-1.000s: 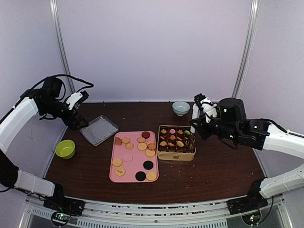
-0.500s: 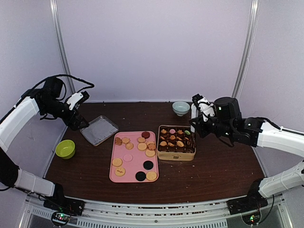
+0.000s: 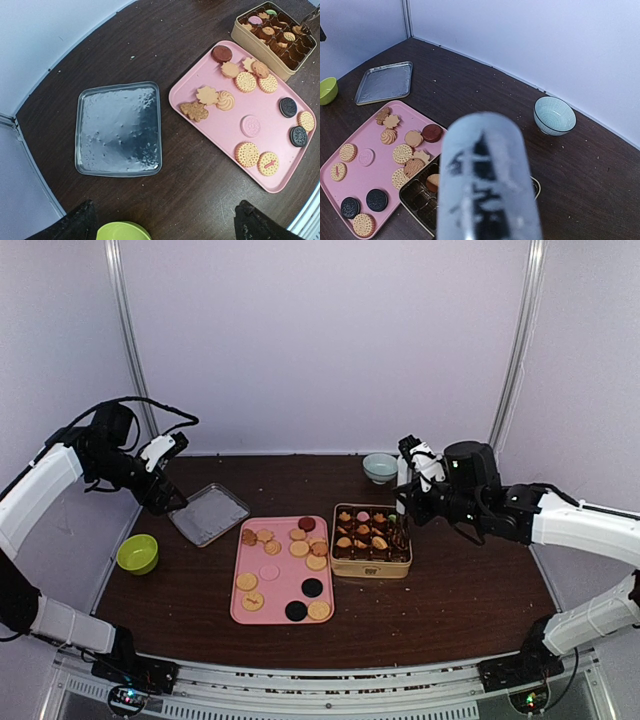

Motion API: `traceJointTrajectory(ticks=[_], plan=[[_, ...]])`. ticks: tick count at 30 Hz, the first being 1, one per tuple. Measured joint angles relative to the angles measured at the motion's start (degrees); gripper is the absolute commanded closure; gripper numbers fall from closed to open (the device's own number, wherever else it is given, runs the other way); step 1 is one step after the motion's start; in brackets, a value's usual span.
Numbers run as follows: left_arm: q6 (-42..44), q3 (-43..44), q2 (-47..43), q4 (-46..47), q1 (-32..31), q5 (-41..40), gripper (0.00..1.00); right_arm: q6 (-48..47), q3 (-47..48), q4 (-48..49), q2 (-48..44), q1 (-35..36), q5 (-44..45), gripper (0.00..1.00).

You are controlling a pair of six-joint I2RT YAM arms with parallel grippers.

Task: Pack the cookies
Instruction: Place the fake cookies in the empty pocket of the box.

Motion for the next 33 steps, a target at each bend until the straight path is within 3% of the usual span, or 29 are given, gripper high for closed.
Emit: traceJointTrajectory(ticks=[7, 10, 14, 22, 33], plan=[[0.00, 0.00, 0.00, -0.02, 0.00, 0.00, 0.02, -0.28, 0.00, 0.42, 0.22, -0.13, -0.13, 0.92], [0.00, 0.00, 0.00, -0.02, 0.00, 0.00, 0.02, -0.70, 0.00, 0.42, 0.22, -0.15, -0.13, 0.80], [0.00, 0.00, 0.00, -0.02, 0.00, 0.02, 0.02, -1.75, 0.39, -0.17, 0.24, -0.37, -0.11, 0.71], [0.00, 0.00, 0.00, -0.04, 0.00, 0.39, 0.02, -2.84, 1.09, -0.63, 0.20, -0.81, 0.07, 0.66], [0.00, 0.04, 0.00, -0.31, 0.00, 0.68, 0.02, -2.25, 4.46, -1.29, 0.11, -0.33, -2.36, 0.68]])
